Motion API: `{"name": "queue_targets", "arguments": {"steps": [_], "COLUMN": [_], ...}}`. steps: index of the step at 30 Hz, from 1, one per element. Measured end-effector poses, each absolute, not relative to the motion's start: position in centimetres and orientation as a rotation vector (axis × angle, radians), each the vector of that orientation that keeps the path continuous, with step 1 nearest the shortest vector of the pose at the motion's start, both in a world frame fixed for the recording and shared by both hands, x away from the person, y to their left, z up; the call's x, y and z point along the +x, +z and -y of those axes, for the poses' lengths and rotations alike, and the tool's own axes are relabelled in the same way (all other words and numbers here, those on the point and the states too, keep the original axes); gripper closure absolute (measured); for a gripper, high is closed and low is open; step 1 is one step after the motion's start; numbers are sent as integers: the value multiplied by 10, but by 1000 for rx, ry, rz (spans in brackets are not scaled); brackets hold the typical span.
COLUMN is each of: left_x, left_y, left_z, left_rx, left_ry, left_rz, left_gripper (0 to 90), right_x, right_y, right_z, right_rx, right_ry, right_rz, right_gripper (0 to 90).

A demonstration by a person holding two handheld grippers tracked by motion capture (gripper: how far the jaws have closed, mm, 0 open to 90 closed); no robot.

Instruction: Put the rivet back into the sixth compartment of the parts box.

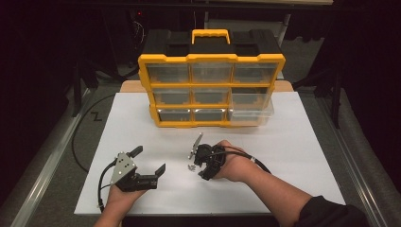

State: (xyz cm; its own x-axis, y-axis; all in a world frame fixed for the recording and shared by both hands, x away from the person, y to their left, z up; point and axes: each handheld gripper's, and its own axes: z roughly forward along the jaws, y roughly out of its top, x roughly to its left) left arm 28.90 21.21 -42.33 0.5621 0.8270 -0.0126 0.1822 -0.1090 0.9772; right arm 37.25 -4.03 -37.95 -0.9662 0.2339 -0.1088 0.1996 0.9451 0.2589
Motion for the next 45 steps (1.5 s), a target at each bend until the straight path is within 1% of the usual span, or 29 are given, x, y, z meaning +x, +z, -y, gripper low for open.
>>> {"name": "queue_targets", "arguments": {"steps": [8,14,22,36,45], "left_x": [289,289,288,288,288], "left_y": [-423,-423,-423,-422,-422], "left_z": [-213,-214,-214,-215,-215], "left_rx": [1618,1617,1616,1610,1609], "left_ry": [682,682,680,678,678], "left_rz": [-867,-868,-865,-866,-863], "left_gripper": [4,4,4,4,4], "right_x": [373,374,377,380,383], "right_y": [-382,-387,-391,-397,-400], "right_z": [28,19,12,4,0], "right_rx": [296,262,239,240,248], "right_ry": [345,315,295,255,231], "right_rz": [-2978,-2989,-3003,-3005,-3015], "right_gripper": [654,700,741,767,801]}}
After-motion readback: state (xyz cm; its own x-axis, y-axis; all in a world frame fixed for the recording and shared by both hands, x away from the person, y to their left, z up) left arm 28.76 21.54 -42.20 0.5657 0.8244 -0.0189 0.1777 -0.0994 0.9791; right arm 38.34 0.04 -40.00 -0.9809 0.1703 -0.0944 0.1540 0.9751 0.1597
